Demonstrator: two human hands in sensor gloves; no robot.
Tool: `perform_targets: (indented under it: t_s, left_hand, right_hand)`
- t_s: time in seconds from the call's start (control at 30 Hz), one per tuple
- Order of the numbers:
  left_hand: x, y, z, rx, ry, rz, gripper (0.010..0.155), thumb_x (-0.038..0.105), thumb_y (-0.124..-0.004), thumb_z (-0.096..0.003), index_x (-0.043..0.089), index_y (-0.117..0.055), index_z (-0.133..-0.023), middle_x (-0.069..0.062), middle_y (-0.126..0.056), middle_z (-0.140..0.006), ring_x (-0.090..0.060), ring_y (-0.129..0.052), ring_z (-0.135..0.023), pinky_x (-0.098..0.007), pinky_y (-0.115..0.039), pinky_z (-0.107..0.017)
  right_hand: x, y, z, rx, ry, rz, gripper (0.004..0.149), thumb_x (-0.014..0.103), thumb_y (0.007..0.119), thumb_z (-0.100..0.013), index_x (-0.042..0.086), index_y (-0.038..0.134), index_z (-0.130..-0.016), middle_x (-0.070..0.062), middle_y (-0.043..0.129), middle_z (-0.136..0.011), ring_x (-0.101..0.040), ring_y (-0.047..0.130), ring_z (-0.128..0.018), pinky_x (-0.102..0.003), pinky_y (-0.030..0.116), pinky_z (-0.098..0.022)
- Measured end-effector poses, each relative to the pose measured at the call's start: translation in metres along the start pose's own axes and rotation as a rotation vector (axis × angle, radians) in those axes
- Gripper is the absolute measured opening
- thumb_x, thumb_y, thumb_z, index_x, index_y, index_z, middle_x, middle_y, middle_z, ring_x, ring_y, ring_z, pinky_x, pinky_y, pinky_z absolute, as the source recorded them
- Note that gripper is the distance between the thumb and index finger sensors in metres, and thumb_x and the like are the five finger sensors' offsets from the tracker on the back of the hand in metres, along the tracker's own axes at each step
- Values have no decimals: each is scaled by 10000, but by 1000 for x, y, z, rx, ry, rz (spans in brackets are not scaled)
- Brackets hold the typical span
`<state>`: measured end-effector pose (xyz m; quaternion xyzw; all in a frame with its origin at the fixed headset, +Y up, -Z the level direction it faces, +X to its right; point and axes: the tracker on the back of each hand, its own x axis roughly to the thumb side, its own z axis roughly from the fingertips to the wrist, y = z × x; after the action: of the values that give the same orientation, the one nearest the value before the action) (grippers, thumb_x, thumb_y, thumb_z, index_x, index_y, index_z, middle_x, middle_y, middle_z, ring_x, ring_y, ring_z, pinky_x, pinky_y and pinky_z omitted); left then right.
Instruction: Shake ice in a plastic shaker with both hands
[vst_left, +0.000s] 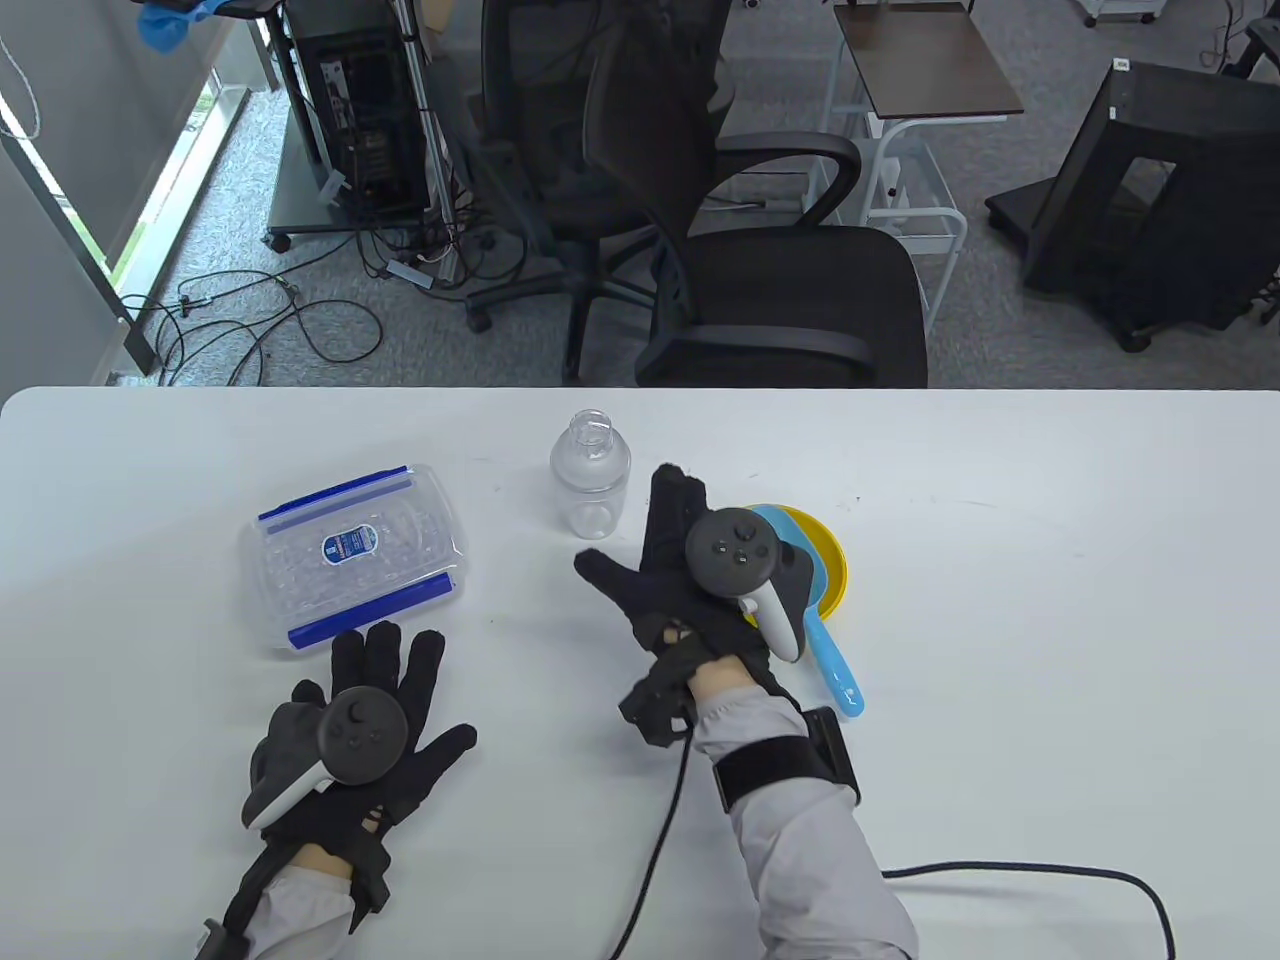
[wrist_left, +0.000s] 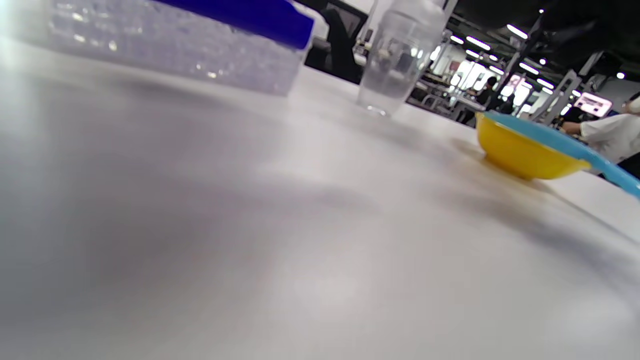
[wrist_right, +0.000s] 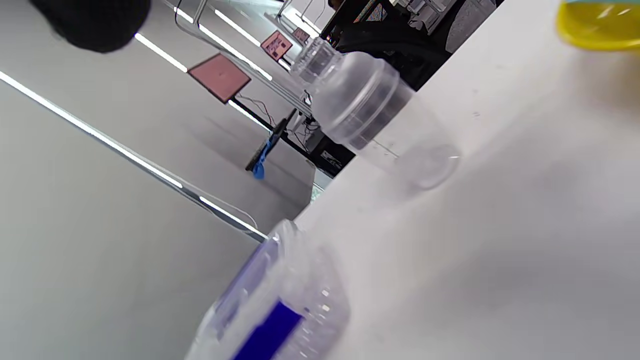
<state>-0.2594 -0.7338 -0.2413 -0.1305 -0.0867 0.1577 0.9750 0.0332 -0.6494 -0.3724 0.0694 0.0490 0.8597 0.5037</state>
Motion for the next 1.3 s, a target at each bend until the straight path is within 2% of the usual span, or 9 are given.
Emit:
perform_targets:
  t_s: [0.17,0.3,0.4,0.57,0.67,0.83,1.0,1.1,1.3]
  left_hand:
    - [-4,5,2,17,1,21,858,657,-558,-600,303,-22,-1168,-214,21,-1211,-472,89,-1051,-813,-102,-643]
    - [-4,4,1,10,0,27,851,653,-561,-603,299,-44,-1179,-217,14,-1214,-474,82,-1055,-813,-104,-644]
    - [-3,1,-1,-8,2,15,851,654,-560,-605,302,-39,-1178,-215,16,-1215,-472,84,-1056,-813,-102,-645]
    - [-2,0,-4,-17,1,12,848,652,-560,-608,302,-41,-1180,-217,10,-1218,-474,80,-1059,-813,-104,-645]
    - [-1,-1,-5,-21,-1,10,847,652,-561,-608,304,-43,-1180,-218,6,-1220,-476,77,-1060,-814,-106,-645]
    - [-1,0,-6,-12,-1,19,847,653,-559,-609,304,-41,-1181,-220,3,-1222,-484,71,-1061,-815,-111,-646]
    - [0,0,-6,-9,-4,17,847,652,-559,-609,303,-36,-1178,-221,2,-1221,-494,67,-1058,-815,-117,-648]
    - [1,1,-4,2,-11,29,846,653,-555,-610,304,-31,-1176,-227,1,-1218,-512,59,-1053,-816,-127,-651]
    - [4,2,0,25,-40,76,855,657,-545,-609,292,-11,-1169,-241,-1,-1212,-533,37,-1051,-816,-156,-660]
  right_hand:
    - [-9,15,-44,-89,43,-193,992,550,781,-495,292,-30,-1003,-170,-81,-1114,-541,-14,-978,-783,167,-659]
    - [-26,29,-63,-199,78,-323,1027,575,812,-471,284,-2,-1026,-172,-47,-1126,-531,5,-990,-782,189,-665]
    - [-44,44,-76,-216,128,-400,1075,590,844,-454,281,-10,-1031,-173,-76,-1116,-533,-24,-976,-778,178,-662]
    - [-62,61,-92,-210,223,-342,1142,592,872,-461,318,-98,-997,-184,-137,-1089,-550,-57,-950,-780,182,-651]
    - [-65,68,-98,-196,257,-246,1135,557,902,-454,349,-70,-1002,-182,-79,-1109,-561,-21,-954,-786,214,-646]
    - [-66,67,-94,-296,284,-127,1056,476,958,-428,363,95,-1027,-107,231,-1157,-520,171,-1020,-765,323,-668]
    - [-63,63,-82,-341,225,-166,1057,445,993,-396,275,172,-1038,-166,284,-1130,-530,419,-1000,-753,464,-659]
    - [-53,60,-67,-338,147,-182,1055,445,987,-394,213,186,-1041,-242,316,-1097,-566,455,-961,-757,499,-632]
    - [-25,48,-24,-228,-23,-143,1055,443,985,-390,169,203,-1043,-285,330,-1079,-581,478,-945,-758,514,-627]
